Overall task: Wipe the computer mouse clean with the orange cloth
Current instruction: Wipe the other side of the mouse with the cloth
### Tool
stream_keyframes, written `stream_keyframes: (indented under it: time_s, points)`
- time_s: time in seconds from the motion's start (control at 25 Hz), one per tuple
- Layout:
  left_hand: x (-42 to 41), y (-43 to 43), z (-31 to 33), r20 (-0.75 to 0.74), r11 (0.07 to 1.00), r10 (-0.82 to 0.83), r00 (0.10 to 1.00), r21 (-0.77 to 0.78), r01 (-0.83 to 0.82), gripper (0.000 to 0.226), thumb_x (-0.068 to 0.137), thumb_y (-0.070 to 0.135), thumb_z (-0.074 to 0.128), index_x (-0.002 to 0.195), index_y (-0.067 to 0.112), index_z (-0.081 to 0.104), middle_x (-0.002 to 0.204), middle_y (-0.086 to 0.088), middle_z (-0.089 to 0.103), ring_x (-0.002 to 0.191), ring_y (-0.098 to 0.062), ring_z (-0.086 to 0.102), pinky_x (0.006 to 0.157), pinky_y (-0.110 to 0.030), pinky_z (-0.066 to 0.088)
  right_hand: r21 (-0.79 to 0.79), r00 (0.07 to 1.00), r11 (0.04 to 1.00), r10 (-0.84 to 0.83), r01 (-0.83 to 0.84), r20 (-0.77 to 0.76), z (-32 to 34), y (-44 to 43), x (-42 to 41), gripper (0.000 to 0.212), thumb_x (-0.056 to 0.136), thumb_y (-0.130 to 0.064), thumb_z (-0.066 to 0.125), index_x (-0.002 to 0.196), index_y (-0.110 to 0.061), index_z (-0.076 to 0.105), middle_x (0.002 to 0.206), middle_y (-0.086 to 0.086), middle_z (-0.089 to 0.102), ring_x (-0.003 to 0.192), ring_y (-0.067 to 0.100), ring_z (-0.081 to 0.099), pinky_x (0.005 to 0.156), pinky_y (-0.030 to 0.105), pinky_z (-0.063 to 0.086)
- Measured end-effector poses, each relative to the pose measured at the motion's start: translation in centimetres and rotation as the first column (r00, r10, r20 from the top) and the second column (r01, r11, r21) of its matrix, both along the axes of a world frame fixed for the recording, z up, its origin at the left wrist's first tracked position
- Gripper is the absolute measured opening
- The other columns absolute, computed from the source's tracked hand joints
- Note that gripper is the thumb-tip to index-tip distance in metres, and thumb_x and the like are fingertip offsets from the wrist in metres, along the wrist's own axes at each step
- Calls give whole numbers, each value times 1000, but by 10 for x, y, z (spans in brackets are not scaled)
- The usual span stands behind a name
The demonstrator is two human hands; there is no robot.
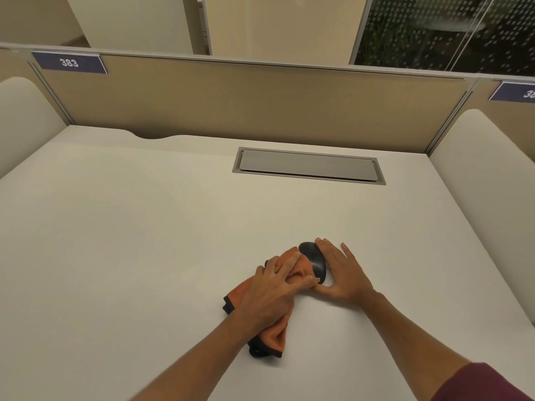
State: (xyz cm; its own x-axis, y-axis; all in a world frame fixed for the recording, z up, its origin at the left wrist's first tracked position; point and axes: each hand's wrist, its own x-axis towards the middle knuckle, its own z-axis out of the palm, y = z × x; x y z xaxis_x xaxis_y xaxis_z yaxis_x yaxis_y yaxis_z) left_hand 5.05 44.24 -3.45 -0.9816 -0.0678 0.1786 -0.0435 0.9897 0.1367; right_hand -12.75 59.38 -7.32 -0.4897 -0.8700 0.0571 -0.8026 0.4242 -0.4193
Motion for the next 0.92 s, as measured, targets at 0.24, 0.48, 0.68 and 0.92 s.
stream_keyframes:
  time_s: [0.24, 0.48, 0.68, 0.92]
  points:
    - [-14, 2, 14, -59, 967, 172, 983, 202, -157, 46, 96, 17, 59, 136, 38, 52, 158, -14, 31, 125, -44, 48, 88, -52, 52, 21, 1000, 1000, -4, 4, 17, 2, -1, 1, 107, 74, -83, 54, 155, -27, 12, 162, -10, 18, 148, -2, 5, 124, 38, -2]
    - [-34, 15, 10, 14, 995, 102, 995, 15, -103, 48, 93, 31, 64, 135, 44, 46, 158, -12, 30, 124, -42, 48, 85, -51, 51, -16, 999, 1000, 5, -5, 34, 3, 0, 2, 103, 73, -85, 53, 154, -35, 12, 161, -15, 20, 148, -3, 5, 124, 43, 3]
    - [-46, -4, 12, 196, 898, 342, 919, 220, -381, 43, 102, 24, 43, 139, 45, 39, 155, -5, 26, 128, -35, 38, 104, -49, 39, 21, 1000, 1000, 1, -1, 11, -4, -1, -2, 108, 72, -86, 51, 154, -29, 12, 162, -8, 22, 149, 5, 12, 124, 41, 0]
    - [-50, 1, 21, 165, 927, 203, 965, 285, -244, 43, 102, 37, 45, 143, 45, 37, 163, -5, 14, 138, -38, 28, 109, -54, 33, -4, 999, 1000, 8, -8, 47, -5, -3, -4, 101, 72, -86, 54, 152, -39, 15, 160, -15, 22, 149, 1, 10, 124, 45, 4]
